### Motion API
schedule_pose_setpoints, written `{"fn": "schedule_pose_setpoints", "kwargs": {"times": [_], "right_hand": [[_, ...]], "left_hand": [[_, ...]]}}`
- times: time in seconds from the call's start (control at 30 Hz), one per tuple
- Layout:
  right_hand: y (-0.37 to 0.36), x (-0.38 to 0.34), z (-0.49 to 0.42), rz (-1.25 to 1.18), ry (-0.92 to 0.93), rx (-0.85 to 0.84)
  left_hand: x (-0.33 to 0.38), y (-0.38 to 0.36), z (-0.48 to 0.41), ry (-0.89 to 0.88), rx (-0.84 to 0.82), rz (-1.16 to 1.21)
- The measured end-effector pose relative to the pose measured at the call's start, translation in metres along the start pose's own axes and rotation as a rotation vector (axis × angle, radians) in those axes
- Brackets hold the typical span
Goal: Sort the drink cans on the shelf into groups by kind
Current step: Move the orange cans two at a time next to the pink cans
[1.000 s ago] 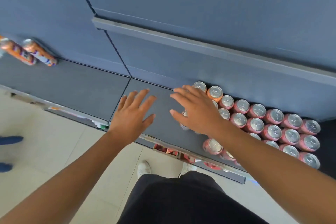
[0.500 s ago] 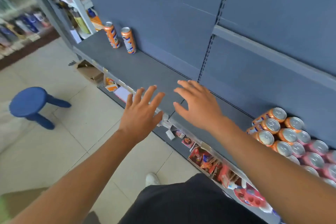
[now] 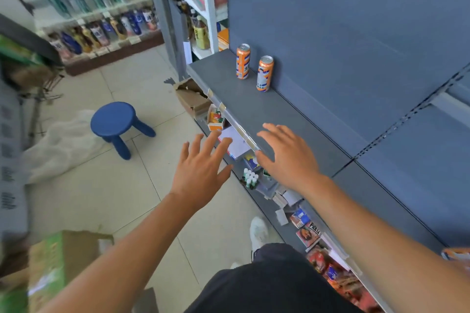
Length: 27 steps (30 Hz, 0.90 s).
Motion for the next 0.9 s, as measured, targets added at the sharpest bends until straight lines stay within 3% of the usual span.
{"fn": "schedule_pose_setpoints", "kwargs": {"times": [0.6, 0.9], "right_hand": [[-0.014, 0.107, -0.249, -0.095, -0.105, -0.004], [-0.017, 0.162, -0.323, -0.070, -0.180, -0.003]], "left_hand": [[-0.089, -0.037, -0.259, 0.037, -0.039, -0.047], [-0.109, -0.073, -0.364, -0.051, -0.107, -0.059]]}}
Point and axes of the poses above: each hand's wrist, its own z-axis away from the middle knuckle, its own y-axis out of the back of the hand, x = y × z, the point moved 9 cm from there along -z, towards the middle knuckle, and after that the axes turned 1 degree about -z, right-handed, at the moved point
